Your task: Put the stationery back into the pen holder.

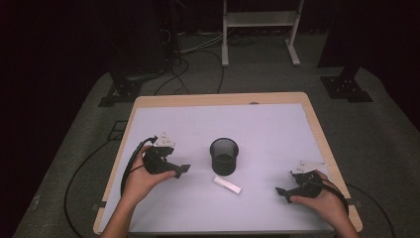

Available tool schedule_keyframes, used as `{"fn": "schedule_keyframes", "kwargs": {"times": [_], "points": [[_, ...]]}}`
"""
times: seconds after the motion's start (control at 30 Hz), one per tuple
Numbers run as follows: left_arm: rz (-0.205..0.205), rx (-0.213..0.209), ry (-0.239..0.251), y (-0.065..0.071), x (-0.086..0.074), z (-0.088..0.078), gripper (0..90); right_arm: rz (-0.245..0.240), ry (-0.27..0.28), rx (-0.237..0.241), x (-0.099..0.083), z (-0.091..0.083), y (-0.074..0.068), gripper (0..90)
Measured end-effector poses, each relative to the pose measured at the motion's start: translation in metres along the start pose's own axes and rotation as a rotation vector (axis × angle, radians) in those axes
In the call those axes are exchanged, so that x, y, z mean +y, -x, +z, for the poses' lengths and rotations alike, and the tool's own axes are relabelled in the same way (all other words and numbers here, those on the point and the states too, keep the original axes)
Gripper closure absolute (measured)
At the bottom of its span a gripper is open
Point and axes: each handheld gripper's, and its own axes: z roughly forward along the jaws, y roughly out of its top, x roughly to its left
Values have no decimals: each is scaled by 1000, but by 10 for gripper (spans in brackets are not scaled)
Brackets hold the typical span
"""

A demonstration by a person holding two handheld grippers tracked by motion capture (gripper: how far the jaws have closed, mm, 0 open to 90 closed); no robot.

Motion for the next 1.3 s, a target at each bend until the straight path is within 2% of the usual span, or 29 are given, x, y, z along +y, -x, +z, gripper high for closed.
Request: {"fn": "schedule_keyframes", "kwargs": {"times": [0.17,0.5,0.6,0.83,0.93,1.1,1.2,1.3], "points": [[13,21,-5,1,-14,0,97,8,-29,-1,4,0,-1,114],[2,41,-11,0,-41,-2,96,26,-58,-13,9,-1,0,169],[-1,44,-13,0,-50,-2,96,27,-52,-9,10,-2,0,204],[-14,45,-29,0,-68,2,96,11,-25,6,13,-3,-3,213],[-9,61,-52,-1,-78,6,96,6,-19,12,15,-3,-5,215],[-5,78,-62,-3,-83,9,96,-3,-11,21,20,-3,-8,215],[-3,68,-68,-3,-86,11,97,-9,-2,28,24,-3,-11,217],[-9,88,-66,-4,-91,14,96,-21,0,41,30,-2,-15,220]]}}
